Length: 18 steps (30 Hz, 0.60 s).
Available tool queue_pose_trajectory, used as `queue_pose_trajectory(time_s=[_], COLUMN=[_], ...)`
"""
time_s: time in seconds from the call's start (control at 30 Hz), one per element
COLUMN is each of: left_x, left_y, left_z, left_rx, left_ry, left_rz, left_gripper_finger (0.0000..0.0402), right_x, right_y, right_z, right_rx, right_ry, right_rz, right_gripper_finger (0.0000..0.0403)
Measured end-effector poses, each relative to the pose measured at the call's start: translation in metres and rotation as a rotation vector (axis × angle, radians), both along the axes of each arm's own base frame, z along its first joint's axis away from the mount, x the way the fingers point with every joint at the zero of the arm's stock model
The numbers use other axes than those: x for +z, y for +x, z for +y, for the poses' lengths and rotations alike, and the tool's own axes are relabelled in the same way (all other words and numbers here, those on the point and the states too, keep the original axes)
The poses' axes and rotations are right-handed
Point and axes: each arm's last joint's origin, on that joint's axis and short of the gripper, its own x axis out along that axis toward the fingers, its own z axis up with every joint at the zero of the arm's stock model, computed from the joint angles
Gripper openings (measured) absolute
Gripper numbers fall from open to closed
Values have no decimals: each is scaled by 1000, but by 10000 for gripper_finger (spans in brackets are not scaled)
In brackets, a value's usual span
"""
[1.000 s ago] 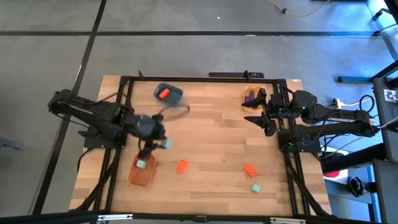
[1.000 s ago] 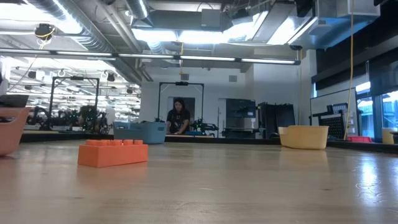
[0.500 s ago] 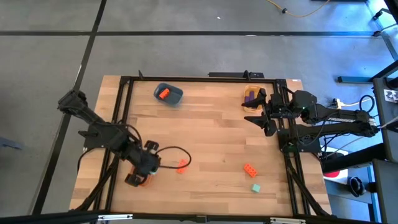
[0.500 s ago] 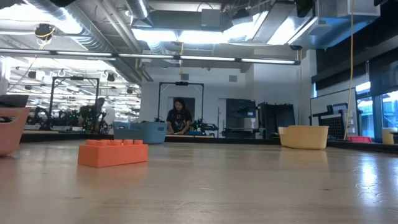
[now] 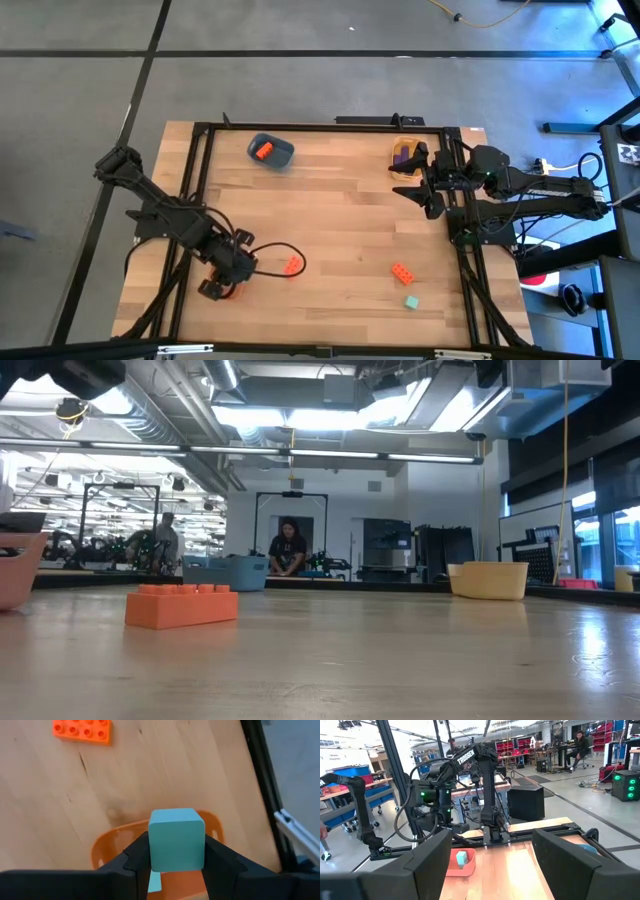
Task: Sort & place blocks by color
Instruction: Put the left light blue block into the orange bin
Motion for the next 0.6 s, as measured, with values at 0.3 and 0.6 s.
queue_pose_trajectory(time_s=[0.3, 0.6], left_x=[-11, -43], left_y=[-2, -13], left_z=[3, 7], left_rx=[-20, 11], left_ry=[64, 16], left_rz=[-2, 136], left_gripper_finger=[131, 131], right_x=[0, 0], right_y=[0, 0], right_z=[0, 0], right_rx=[0, 0], right_ry=[0, 1], right_rz=[0, 1], right_gripper_finger=[280, 280])
